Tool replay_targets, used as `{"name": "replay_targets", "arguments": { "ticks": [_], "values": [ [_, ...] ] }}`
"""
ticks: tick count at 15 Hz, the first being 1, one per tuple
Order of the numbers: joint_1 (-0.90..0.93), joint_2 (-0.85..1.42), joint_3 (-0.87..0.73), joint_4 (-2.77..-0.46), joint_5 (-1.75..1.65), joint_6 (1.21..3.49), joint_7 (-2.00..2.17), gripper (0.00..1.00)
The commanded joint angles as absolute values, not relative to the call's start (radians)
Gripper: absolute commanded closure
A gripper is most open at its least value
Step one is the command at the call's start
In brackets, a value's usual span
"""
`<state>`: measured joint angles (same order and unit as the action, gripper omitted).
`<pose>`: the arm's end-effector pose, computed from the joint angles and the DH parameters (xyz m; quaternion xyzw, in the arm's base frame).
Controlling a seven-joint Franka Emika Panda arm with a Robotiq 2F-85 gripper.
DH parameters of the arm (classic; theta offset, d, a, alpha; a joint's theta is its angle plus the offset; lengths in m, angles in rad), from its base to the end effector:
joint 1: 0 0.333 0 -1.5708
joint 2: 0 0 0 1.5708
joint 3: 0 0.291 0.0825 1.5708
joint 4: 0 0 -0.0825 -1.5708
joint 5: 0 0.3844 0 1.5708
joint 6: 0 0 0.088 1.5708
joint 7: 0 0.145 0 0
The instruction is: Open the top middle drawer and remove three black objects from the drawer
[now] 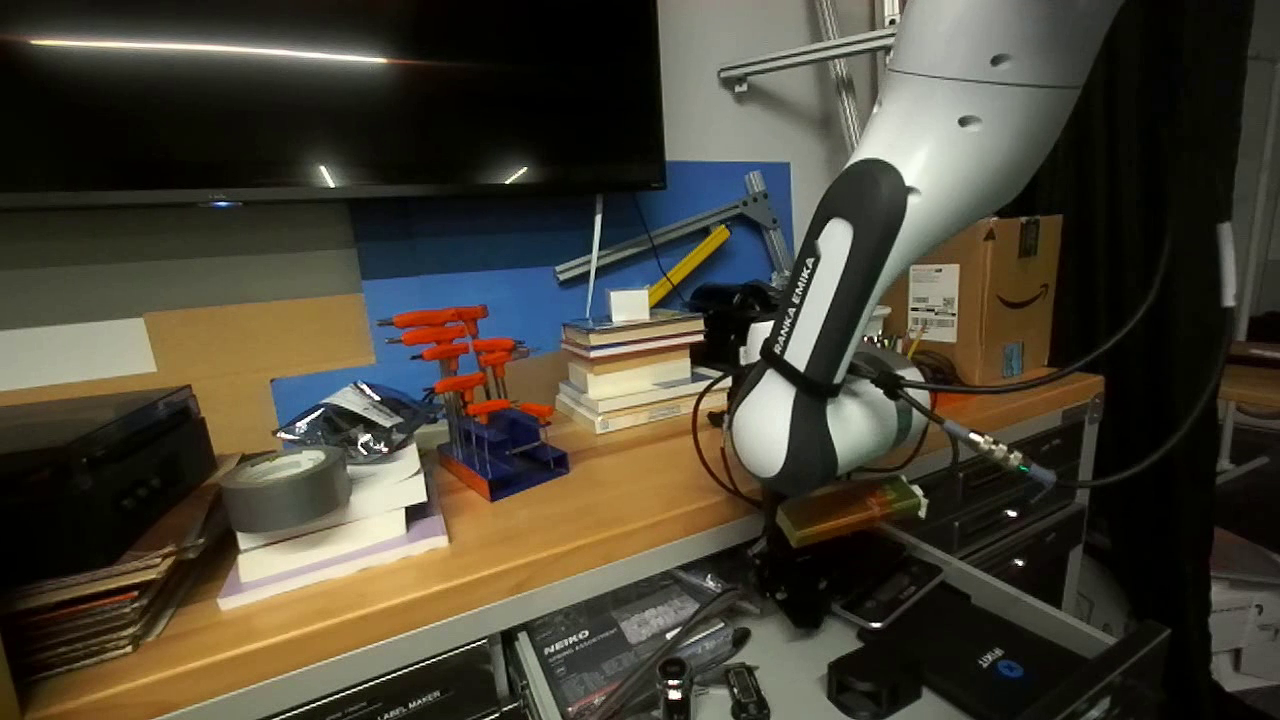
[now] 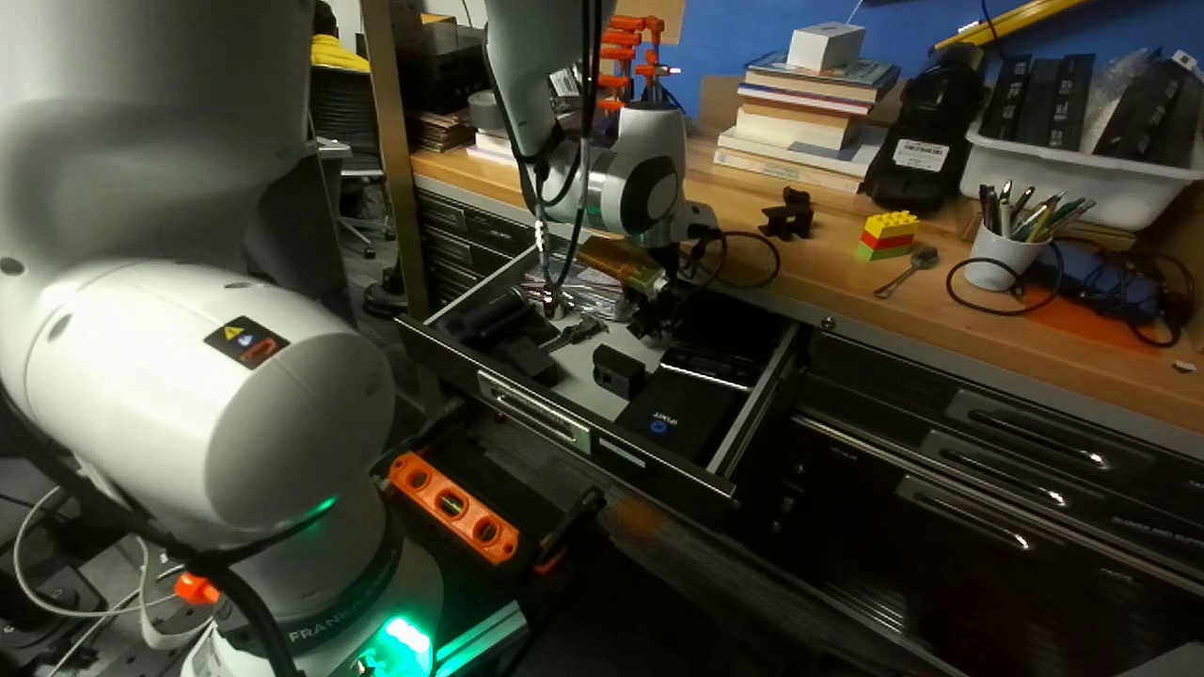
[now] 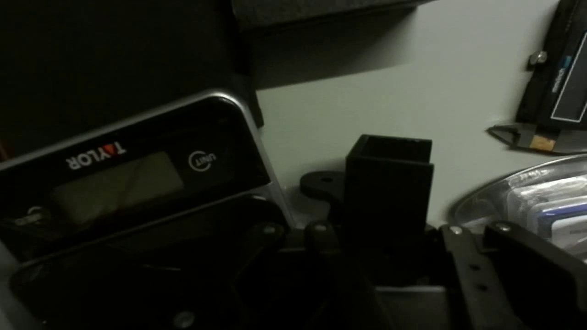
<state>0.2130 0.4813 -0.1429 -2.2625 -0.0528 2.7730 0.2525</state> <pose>0.5253 0.0309 0.0906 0.9973 -0.0581 0.0229 0.0396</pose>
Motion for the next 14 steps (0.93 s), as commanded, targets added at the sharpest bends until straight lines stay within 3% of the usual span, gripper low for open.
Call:
{"name": "replay_targets", "arguments": {
  "ticks": [1, 8, 14],
  "values": [
    [0.267, 0.338, -0.185, -2.331, -0.161, 2.683, 0.305, 0.83],
    [0.305, 0.189, -0.179, -2.262, -0.468, 2.561, 0.566, 0.84],
    [0.268, 0.260, -0.082, -2.060, -0.489, 2.499, 0.601, 0.84]
  ]
}}
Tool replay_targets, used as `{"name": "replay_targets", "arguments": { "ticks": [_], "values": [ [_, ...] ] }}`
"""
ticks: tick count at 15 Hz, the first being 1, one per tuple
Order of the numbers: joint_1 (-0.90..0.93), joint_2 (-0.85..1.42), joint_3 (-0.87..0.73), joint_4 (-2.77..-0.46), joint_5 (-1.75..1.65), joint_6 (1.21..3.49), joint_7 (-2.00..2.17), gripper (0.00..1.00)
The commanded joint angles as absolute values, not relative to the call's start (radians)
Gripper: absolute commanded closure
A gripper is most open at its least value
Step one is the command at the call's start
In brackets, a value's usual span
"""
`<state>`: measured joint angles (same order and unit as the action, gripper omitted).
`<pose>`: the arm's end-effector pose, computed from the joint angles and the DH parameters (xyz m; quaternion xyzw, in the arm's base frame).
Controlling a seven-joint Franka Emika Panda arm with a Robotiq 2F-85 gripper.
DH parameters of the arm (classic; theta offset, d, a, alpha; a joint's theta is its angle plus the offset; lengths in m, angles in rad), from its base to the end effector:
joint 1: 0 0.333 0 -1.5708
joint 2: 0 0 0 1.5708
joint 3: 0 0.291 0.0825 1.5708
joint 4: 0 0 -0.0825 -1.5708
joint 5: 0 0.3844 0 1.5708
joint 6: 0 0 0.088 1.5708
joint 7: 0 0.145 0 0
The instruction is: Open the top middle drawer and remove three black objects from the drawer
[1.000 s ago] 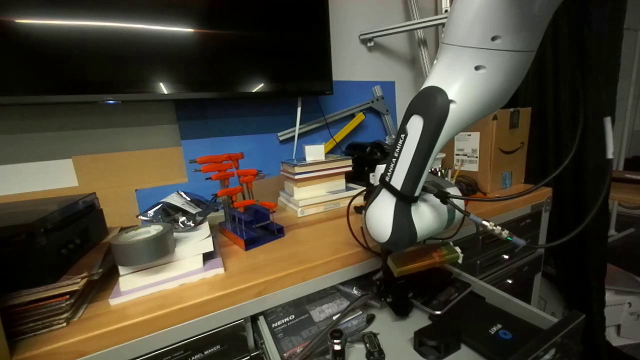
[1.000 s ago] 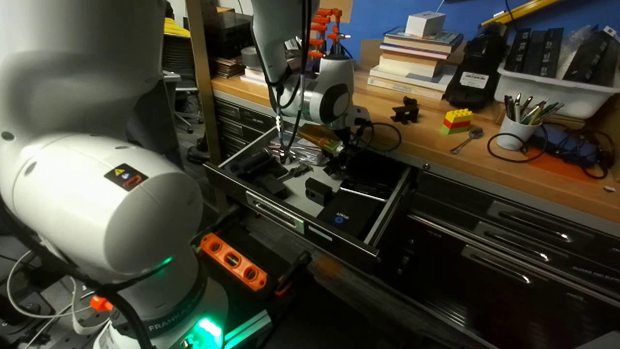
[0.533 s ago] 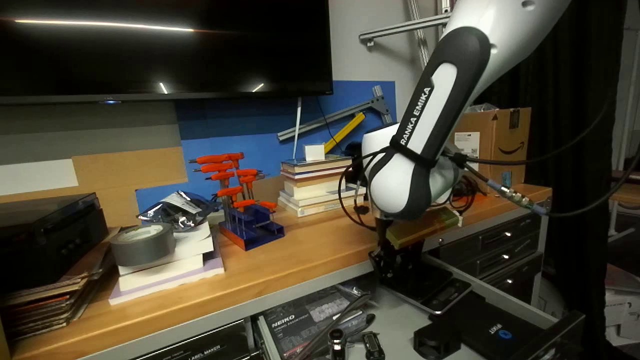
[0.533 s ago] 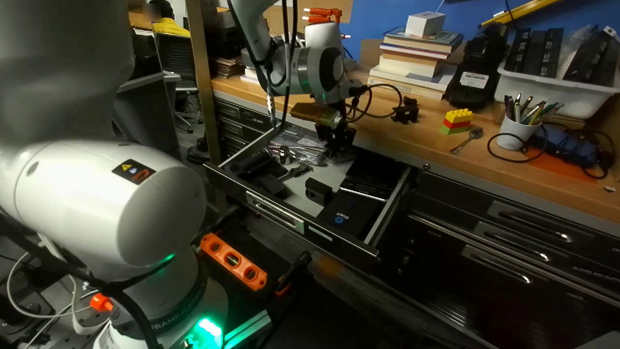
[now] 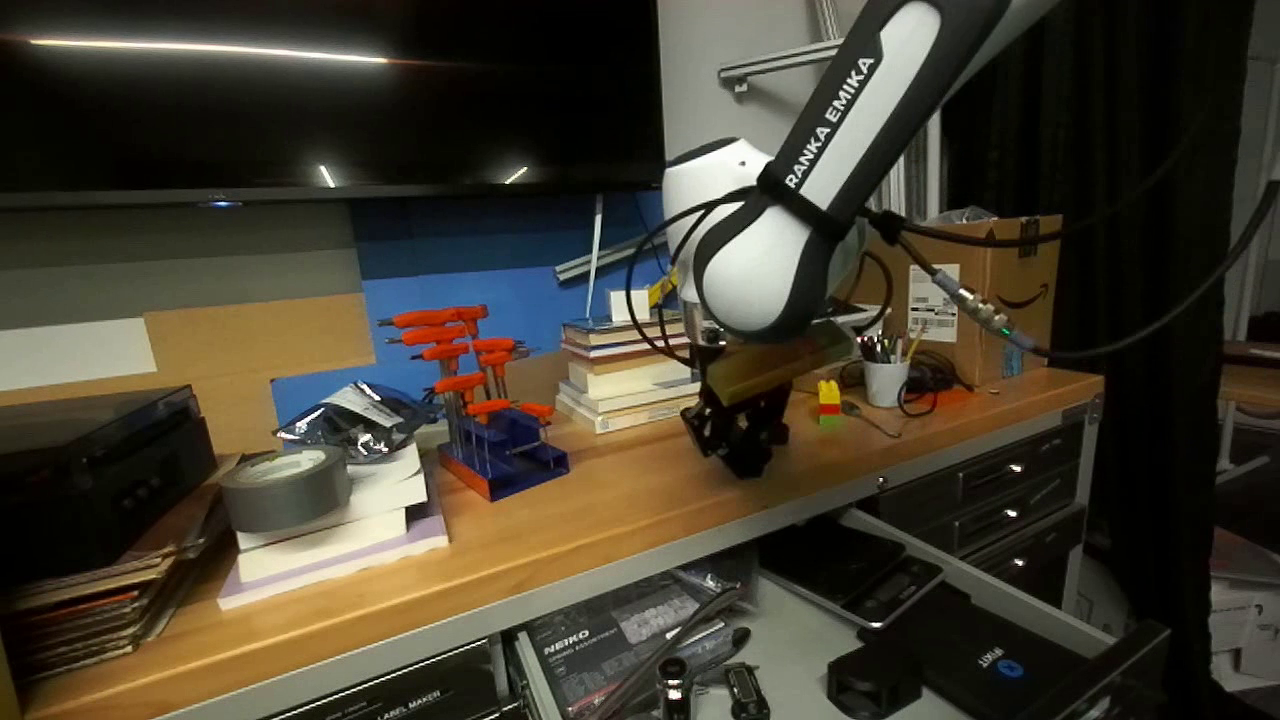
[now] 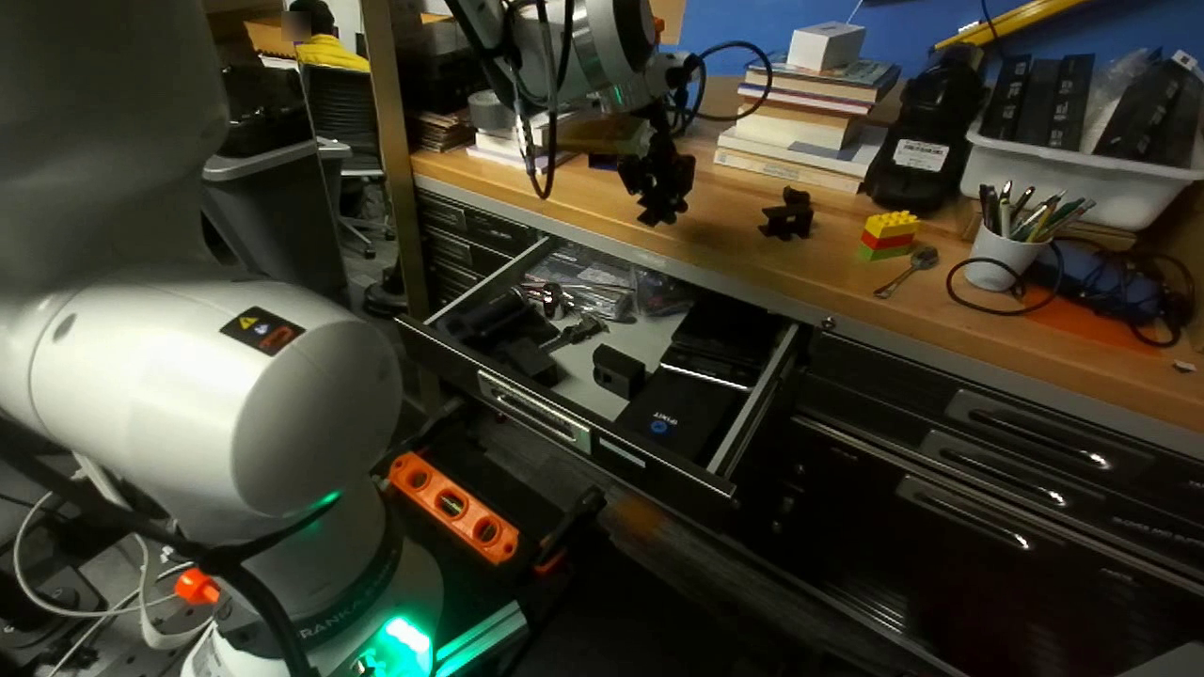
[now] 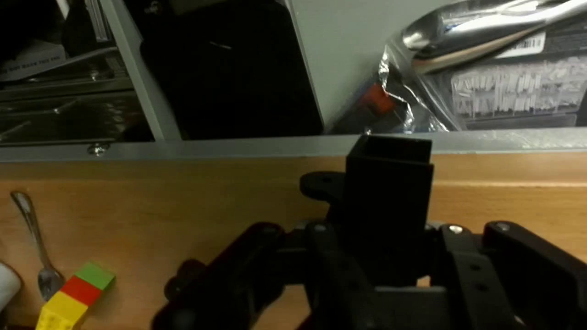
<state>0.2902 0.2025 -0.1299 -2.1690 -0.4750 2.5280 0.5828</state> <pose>0.5703 0.0863 0.2555 0.9836 -0.0235 0.1286 0.1246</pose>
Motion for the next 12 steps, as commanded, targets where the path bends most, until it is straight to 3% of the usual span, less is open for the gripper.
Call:
{"name": "replay_targets", "arguments": {
  "ticks": [1, 12],
  "values": [
    [0.270, 0.295, -0.071, -2.016, -0.487, 2.496, 0.596, 0.85],
    [0.317, 0.618, -0.068, -1.630, -0.446, 2.428, 0.531, 0.84]
  ]
}}
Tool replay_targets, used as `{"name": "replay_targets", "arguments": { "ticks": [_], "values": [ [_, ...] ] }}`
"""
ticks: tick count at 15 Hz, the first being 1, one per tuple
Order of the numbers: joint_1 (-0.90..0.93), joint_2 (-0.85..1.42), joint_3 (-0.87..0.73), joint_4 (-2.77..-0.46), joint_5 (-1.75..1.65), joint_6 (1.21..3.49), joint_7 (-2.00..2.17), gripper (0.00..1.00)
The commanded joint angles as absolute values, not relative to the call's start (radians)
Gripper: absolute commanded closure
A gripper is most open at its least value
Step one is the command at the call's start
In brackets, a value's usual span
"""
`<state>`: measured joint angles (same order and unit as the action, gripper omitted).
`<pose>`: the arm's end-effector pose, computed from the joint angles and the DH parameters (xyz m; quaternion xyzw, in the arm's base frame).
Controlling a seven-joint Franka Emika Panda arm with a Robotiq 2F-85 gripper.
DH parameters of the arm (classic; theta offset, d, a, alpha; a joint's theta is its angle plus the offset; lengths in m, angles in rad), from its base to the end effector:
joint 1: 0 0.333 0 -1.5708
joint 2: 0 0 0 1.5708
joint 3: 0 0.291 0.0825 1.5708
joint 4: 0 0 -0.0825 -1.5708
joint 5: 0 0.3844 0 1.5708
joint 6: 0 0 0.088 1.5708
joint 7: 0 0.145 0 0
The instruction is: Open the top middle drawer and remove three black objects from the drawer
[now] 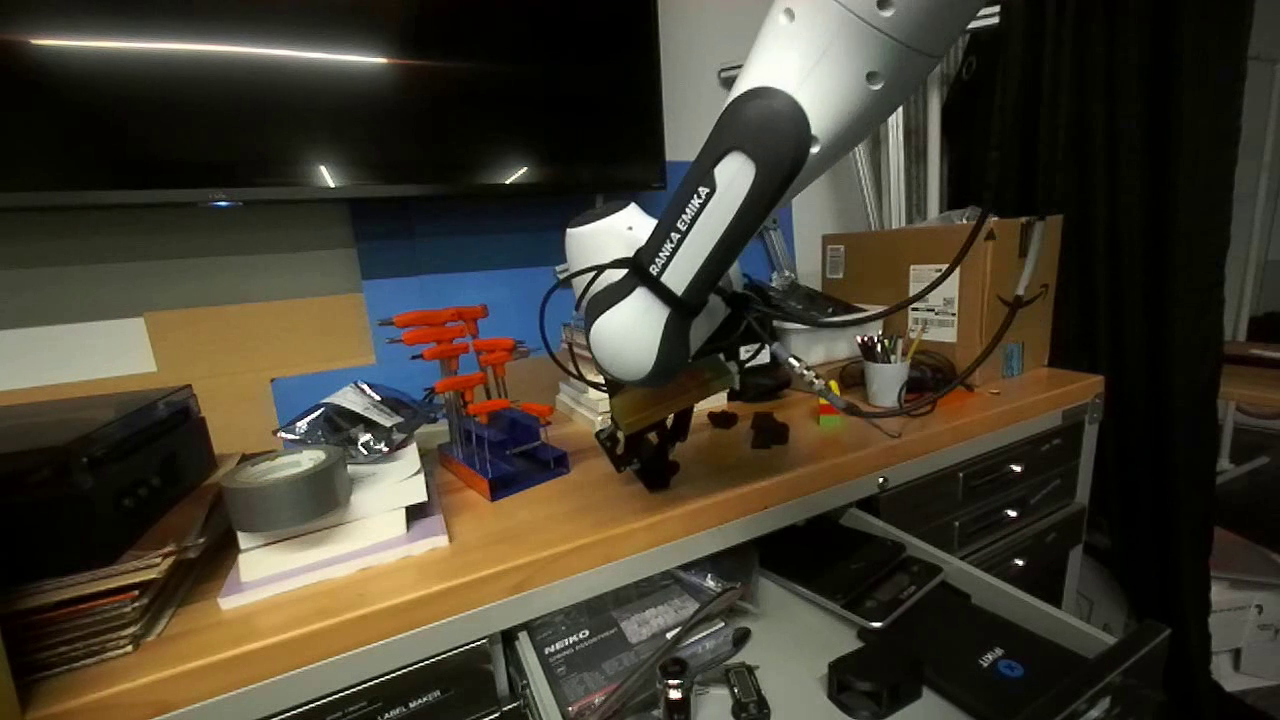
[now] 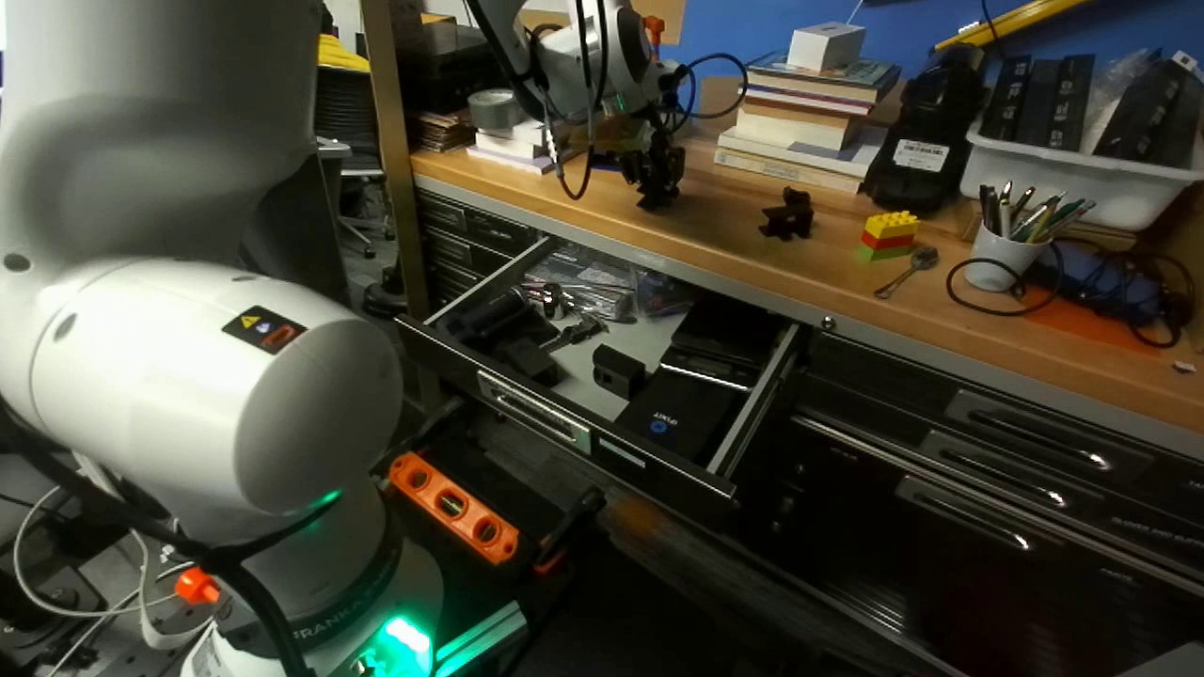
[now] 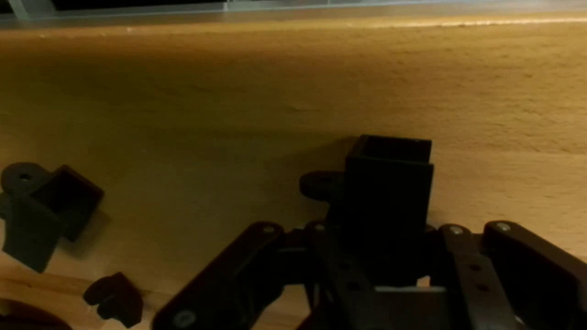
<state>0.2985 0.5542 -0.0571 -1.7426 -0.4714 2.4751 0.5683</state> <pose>0.6615 0.1557 0.2189 0.9809 0.0159 0.1469 0.1267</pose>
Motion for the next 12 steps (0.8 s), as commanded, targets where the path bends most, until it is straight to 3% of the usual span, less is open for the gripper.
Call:
{"name": "replay_targets", "arguments": {
  "ticks": [1, 3, 4, 5, 12],
  "values": [
    [0.321, 0.632, -0.070, -1.612, -0.443, 2.424, 0.529, 0.84],
    [0.325, 0.650, -0.072, -1.583, -0.438, 2.412, 0.518, 0.84],
    [0.325, 0.654, -0.070, -1.574, -0.430, 2.405, 0.515, 0.76],
    [0.324, 0.658, -0.069, -1.566, -0.422, 2.395, 0.509, 0.57],
    [0.310, 0.616, -0.062, -1.601, -0.396, 2.353, 0.457, 0.05]
  ]
}}
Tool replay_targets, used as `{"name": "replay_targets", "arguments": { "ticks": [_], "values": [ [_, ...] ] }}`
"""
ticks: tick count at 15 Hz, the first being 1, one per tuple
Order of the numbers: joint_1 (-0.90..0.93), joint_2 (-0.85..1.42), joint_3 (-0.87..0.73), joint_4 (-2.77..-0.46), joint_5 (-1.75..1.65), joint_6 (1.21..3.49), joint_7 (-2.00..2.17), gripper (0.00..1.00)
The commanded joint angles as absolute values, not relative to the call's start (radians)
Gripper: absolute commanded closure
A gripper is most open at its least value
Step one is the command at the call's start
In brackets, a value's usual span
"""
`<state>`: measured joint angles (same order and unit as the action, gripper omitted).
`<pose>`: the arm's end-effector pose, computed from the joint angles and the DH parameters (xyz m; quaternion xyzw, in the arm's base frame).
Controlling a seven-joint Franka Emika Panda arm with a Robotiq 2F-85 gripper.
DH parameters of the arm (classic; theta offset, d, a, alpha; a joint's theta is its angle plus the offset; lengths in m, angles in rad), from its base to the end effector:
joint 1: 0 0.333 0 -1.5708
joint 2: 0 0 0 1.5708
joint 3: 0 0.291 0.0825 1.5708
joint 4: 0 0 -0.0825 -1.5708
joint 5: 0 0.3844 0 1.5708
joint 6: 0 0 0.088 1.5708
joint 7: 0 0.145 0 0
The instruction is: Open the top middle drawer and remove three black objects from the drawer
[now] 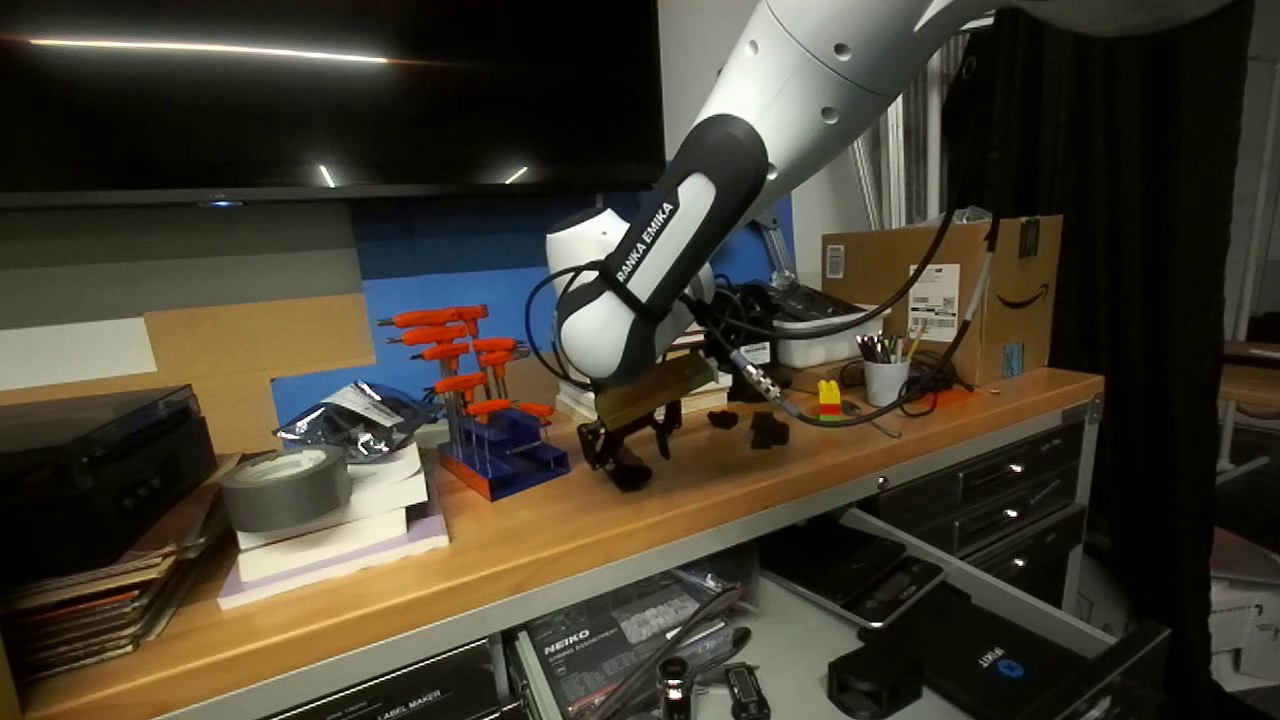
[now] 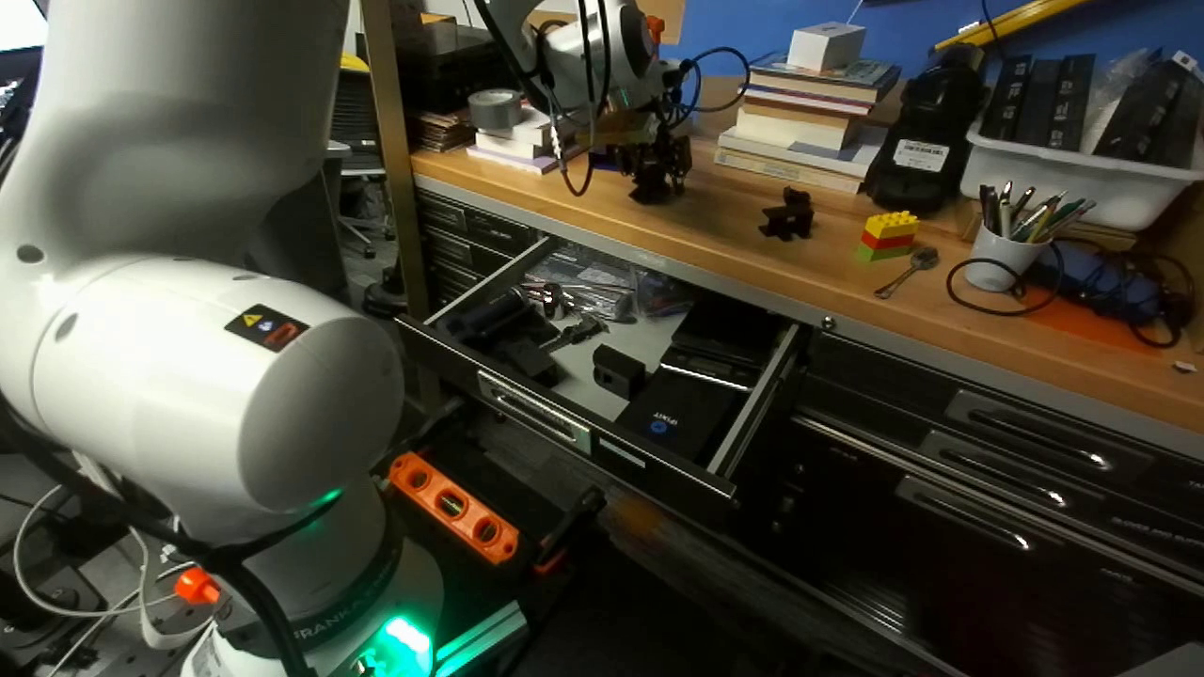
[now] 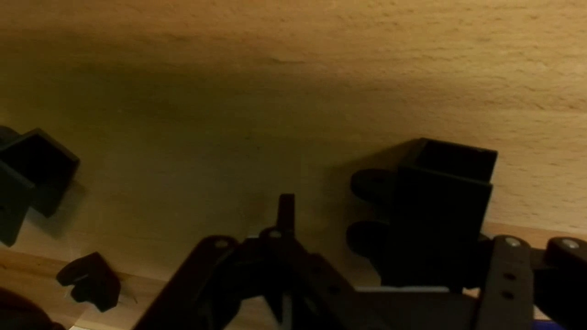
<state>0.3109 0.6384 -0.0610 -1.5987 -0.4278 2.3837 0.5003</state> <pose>0.6841 0.1637 0.2180 0.9818 0.0277 0.1293 0.1362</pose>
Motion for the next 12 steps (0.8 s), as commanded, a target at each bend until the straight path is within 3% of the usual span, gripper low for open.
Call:
{"name": "replay_targets", "arguments": {
  "ticks": [1, 12],
  "values": [
    [0.307, 0.603, -0.060, -1.617, -0.391, 2.354, 0.449, 0.01],
    [0.279, 0.465, -0.058, -1.733, -0.371, 2.358, 0.432, 0.00]
  ]
}}
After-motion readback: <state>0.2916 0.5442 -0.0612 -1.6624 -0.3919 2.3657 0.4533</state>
